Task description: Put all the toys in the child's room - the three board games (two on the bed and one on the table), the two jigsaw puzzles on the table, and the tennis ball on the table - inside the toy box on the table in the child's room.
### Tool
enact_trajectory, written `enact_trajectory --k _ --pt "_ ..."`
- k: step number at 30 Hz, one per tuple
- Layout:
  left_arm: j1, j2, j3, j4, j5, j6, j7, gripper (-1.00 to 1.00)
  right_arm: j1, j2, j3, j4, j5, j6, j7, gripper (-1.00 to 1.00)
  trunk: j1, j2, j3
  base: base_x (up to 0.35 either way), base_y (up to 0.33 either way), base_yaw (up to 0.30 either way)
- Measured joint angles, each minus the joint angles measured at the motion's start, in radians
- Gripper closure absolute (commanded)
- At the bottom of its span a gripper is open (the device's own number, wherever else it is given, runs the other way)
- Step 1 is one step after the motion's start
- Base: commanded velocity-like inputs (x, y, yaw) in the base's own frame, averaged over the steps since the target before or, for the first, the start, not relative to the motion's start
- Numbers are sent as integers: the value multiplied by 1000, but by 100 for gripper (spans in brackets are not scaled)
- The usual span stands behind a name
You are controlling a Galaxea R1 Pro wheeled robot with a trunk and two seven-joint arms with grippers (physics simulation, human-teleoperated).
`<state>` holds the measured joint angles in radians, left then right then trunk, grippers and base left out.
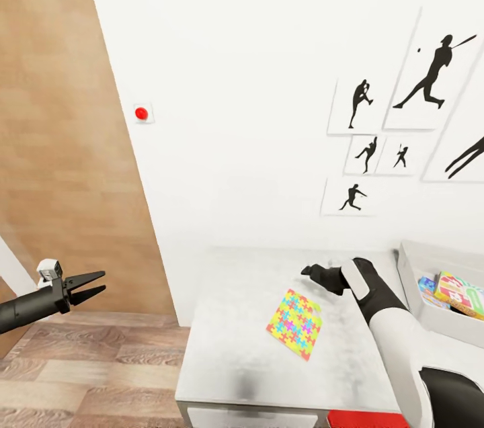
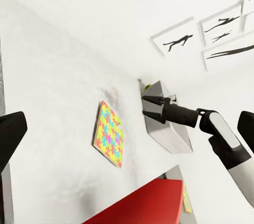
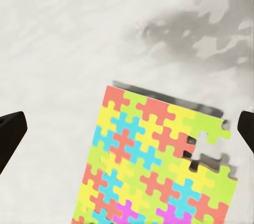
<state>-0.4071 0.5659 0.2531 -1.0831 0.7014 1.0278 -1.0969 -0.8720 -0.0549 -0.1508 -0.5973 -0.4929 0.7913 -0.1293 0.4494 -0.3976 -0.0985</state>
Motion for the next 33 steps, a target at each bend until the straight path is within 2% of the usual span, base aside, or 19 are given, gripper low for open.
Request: enact_trajectory --k 28,33 --pt "0 0 0 0 0 0 0 -100 0 -3 2 14 1 1 9 -100 0 0 -46 0 0 0" --pt "0 0 0 0 0 -1 0 -100 0 -17 2 14 0 1 10 -100 0 0 -54 0 0 0"
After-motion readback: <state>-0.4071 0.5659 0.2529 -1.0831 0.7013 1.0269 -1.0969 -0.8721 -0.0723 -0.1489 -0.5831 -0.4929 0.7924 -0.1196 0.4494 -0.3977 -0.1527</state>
